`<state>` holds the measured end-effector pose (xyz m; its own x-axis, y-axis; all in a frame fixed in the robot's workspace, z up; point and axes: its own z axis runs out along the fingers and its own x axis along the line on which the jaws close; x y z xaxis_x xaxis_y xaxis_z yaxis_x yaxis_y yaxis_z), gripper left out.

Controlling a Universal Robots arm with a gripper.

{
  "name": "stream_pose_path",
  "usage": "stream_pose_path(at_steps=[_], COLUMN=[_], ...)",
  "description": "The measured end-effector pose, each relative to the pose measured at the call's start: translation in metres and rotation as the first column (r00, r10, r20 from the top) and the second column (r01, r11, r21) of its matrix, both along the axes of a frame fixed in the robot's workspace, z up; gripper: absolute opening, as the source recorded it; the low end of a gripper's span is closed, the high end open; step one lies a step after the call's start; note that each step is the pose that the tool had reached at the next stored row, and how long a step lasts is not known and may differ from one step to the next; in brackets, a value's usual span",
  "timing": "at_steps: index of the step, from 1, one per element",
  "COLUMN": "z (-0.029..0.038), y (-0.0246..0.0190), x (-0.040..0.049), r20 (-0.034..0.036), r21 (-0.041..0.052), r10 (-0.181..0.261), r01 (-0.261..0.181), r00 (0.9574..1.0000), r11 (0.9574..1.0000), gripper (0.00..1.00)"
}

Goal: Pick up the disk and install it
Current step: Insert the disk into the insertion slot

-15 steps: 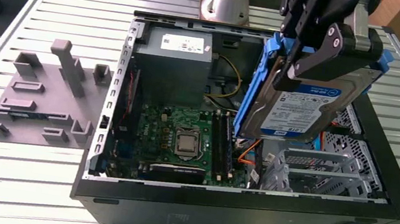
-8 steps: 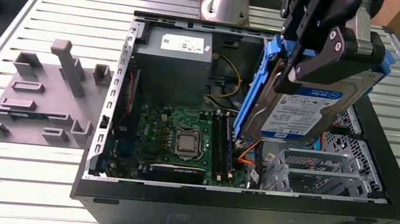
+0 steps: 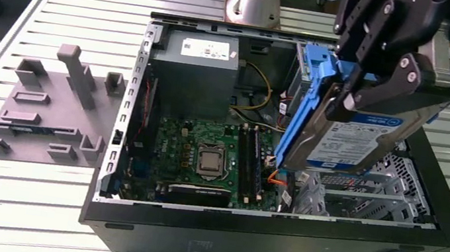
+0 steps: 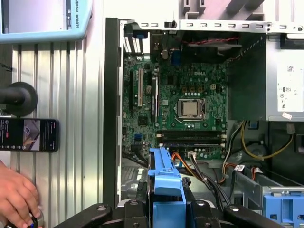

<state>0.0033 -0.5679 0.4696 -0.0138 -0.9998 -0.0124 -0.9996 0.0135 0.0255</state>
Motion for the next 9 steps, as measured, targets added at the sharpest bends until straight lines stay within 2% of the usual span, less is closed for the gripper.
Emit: stream_pose_path(at_steps=[5, 9], z=[-0.0024, -0.0067], y=[-0.0002, -0.0002], x=[0.0159, 0.0213], r20=[0.0000, 0.0000], r21=[0.0000, 0.0001], r10=[0.000, 0.006], r01=[0.000, -0.006], r00=[1.0000, 1.0000], r11=[1.0000, 1.0000], gripper=[0.36, 0.36])
